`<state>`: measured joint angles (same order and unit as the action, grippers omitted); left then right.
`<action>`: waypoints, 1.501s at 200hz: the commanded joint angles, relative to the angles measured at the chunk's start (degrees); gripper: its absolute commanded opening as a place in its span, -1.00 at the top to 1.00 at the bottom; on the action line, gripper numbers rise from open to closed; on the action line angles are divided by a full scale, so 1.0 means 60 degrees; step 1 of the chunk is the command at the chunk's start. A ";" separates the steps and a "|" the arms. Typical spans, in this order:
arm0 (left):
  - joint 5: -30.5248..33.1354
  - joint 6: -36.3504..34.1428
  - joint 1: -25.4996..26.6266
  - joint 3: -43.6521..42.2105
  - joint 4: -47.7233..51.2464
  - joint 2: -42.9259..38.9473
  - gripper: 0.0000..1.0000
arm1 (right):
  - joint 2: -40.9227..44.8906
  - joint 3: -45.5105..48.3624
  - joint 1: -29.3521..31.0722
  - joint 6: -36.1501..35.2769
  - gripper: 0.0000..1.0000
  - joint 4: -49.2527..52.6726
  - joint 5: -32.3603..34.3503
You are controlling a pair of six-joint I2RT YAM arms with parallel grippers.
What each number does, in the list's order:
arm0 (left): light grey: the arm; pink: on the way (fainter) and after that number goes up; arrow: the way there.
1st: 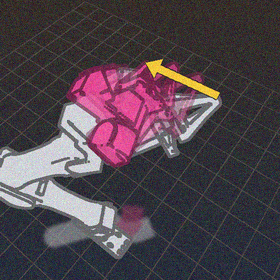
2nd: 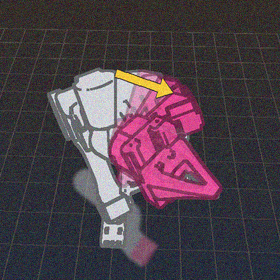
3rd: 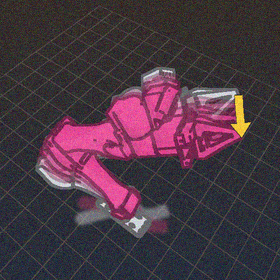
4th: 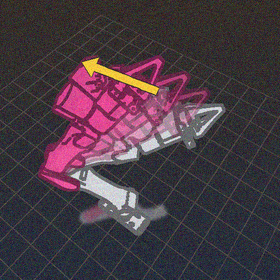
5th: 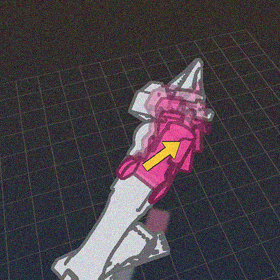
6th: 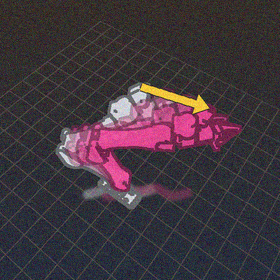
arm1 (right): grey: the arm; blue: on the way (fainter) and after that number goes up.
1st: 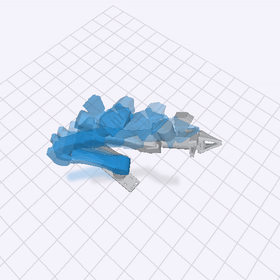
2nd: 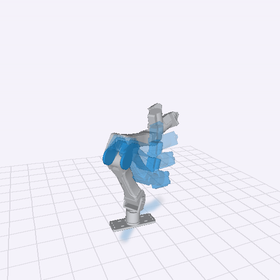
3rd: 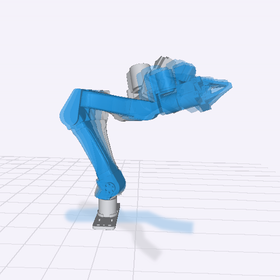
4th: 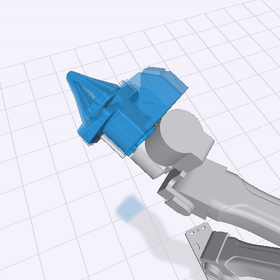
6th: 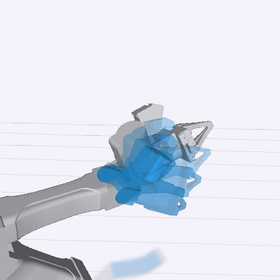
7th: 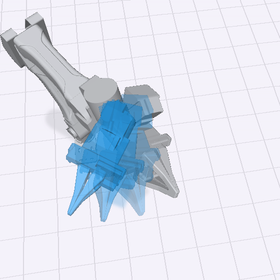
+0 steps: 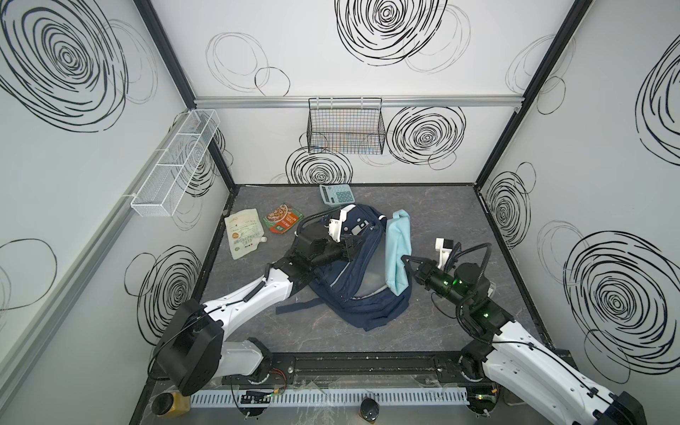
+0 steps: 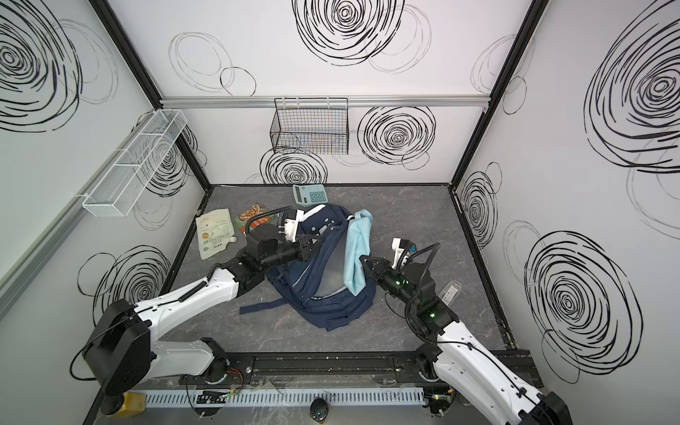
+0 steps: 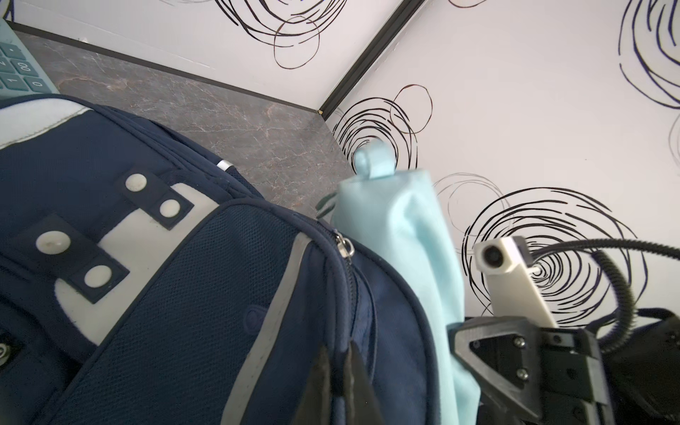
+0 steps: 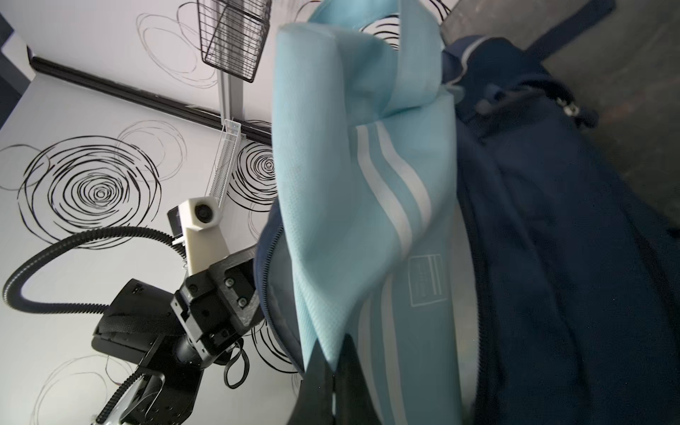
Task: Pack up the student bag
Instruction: 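Carry the pouch with the right gripper over the open bag compartment, then lower the pouch into the bag and open the right gripper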
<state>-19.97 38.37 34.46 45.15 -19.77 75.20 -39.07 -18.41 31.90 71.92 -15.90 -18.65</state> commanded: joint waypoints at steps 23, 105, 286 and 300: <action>-0.0609 0.0241 0.0210 -0.0054 -0.2244 -0.0507 1.00 | -0.1422 0.0276 0.1060 0.2214 1.00 -0.2358 0.0704; -0.1244 0.0343 0.0375 0.0040 -0.2652 -0.0697 1.00 | -0.6738 -0.2019 0.1303 0.1832 1.00 -0.6289 -0.0453; -0.2820 0.0971 -0.0191 0.0126 -0.3530 -0.0590 1.00 | -1.0275 -0.1847 0.1896 0.2223 1.00 -0.8087 -0.3076; -0.2874 0.0988 -0.0191 0.0133 -0.3553 -0.0562 1.00 | -1.0455 -0.2054 0.1770 0.1961 1.00 -0.7969 -0.3079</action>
<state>-32.86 43.20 33.21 44.07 -25.54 73.91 -99.42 -29.32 43.29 85.21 -62.63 -34.22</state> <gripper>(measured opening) 0.066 0.045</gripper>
